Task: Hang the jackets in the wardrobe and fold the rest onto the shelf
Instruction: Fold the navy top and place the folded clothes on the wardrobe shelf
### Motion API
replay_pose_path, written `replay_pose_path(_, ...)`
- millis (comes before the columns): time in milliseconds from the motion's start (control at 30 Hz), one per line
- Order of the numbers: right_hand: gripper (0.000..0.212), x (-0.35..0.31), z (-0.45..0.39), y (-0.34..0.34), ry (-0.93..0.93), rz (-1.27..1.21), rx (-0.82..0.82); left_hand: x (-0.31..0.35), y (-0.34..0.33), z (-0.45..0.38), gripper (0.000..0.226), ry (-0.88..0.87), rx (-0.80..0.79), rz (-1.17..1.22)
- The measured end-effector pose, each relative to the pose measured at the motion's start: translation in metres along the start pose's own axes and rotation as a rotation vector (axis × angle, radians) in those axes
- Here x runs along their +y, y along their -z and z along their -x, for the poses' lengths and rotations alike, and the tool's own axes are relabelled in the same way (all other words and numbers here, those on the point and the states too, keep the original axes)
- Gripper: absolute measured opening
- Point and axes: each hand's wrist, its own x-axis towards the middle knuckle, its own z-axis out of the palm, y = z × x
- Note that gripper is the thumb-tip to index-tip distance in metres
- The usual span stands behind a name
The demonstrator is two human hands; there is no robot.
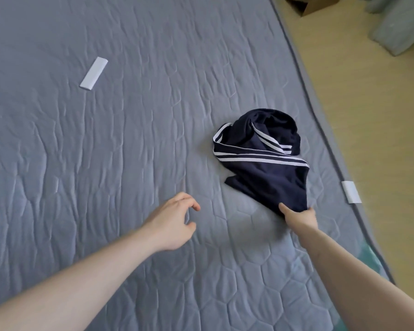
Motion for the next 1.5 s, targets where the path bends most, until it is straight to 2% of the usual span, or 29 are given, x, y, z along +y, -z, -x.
replay_pose_path(67,0.056,-0.008,0.002,-0.001,0.002,-0.025,0.016,-0.004,0.0,0.003,0.029,0.0,0.01,-0.003)
replay_pose_path(133,0.018,-0.018,0.016,0.001,0.099,-0.046,0.063,-0.005,0.005,0.008,0.029,-0.001,0.027,0.005)
replay_pose_path(167,0.008,-0.025,0.028,0.003,0.187,-0.055,0.085,-0.005,0.009,0.01,0.029,-0.004,0.037,0.012)
replay_pose_path(200,0.008,-0.032,0.042,0.006,0.299,-0.056,0.097,-0.006,0.013,0.014,0.028,-0.004,0.043,0.018)
replay_pose_path(300,0.015,-0.05,0.09,0.011,0.576,-0.035,0.011,-0.005,0.029,0.027,0.029,0.011,0.056,0.034)
replay_pose_path(433,0.041,-0.07,0.165,0.021,0.802,-0.045,-0.286,-0.007,0.053,0.045,0.041,0.015,0.144,0.091)
replay_pose_path(500,0.051,-0.08,0.203,0.027,0.892,-0.091,-0.437,-0.01,0.063,0.055,0.057,0.01,0.187,0.103)
replay_pose_path(567,0.049,-0.086,0.235,0.033,0.918,-0.109,-0.572,-0.012,0.071,0.065,0.08,-0.019,0.223,0.114)
replay_pose_path(633,0.052,-0.086,0.259,0.036,0.948,-0.055,-0.667,-0.013,0.078,0.073,0.102,-0.092,0.222,0.156)
replay_pose_path(700,0.061,-0.078,0.276,0.039,0.982,0.045,-0.734,-0.011,0.082,0.08,0.114,-0.16,0.191,0.193)
replay_pose_path(767,0.056,-0.064,0.291,0.04,1.022,0.135,-0.803,-0.006,0.081,0.087,0.1,-0.242,0.142,0.187)
replay_pose_path(833,0.042,-0.047,0.305,0.039,1.057,0.179,-0.854,-0.003,0.071,0.095,0.056,-0.353,0.065,0.133)
replay_pose_path(867,0.039,-0.038,0.308,0.039,1.057,0.195,-0.848,-0.001,0.065,0.101,0.033,-0.362,0.018,0.064)
replay_pose_path(933,0.038,-0.019,0.306,0.039,1.035,0.245,-0.741,-0.005,0.058,0.117,0.001,-0.263,-0.004,-0.007)
replay_pose_path(1033,0.033,0.012,0.286,0.044,0.962,0.41,-0.4,-0.023,0.053,0.145,0.021,-0.165,0.286,0.147)
replay_pose_path(1100,0.037,0.032,0.277,0.044,0.914,0.574,-0.29,-0.03,0.053,0.173,0.031,-0.274,0.367,0.121)
replay_pose_path(1167,0.035,0.048,0.278,0.035,0.834,0.799,-0.423,-0.036,0.044,0.202,0.04,-0.386,0.285,0.019)
replay_pose_path(1233,0.031,0.057,0.286,0.022,0.735,0.969,-0.581,-0.042,0.036,0.225,0.039,-0.371,0.165,-0.049)
replay_pose_path(1267,0.043,0.062,0.291,0.014,0.693,0.967,-0.623,-0.047,0.033,0.234,0.04,-0.326,0.114,-0.052)
replay_pose_path(1333,0.079,0.069,0.301,-0.003,0.648,0.83,-0.633,-0.059,0.029,0.246,0.062,-0.216,0.003,-0.006)
replay_pose_path(1367,0.093,0.07,0.308,-0.012,0.694,0.755,-0.618,-0.063,0.028,0.251,0.075,-0.192,-0.051,0.001)
replay_pose_path(1433,0.11,0.069,0.32,-0.027,0.889,0.689,-0.592,-0.066,0.027,0.257,0.084,-0.251,-0.115,-0.052)
replay_pose_path(1500,0.108,0.066,0.331,-0.042,1.072,0.733,-0.612,-0.065,0.028,0.262,0.086,-0.338,-0.159,-0.132)
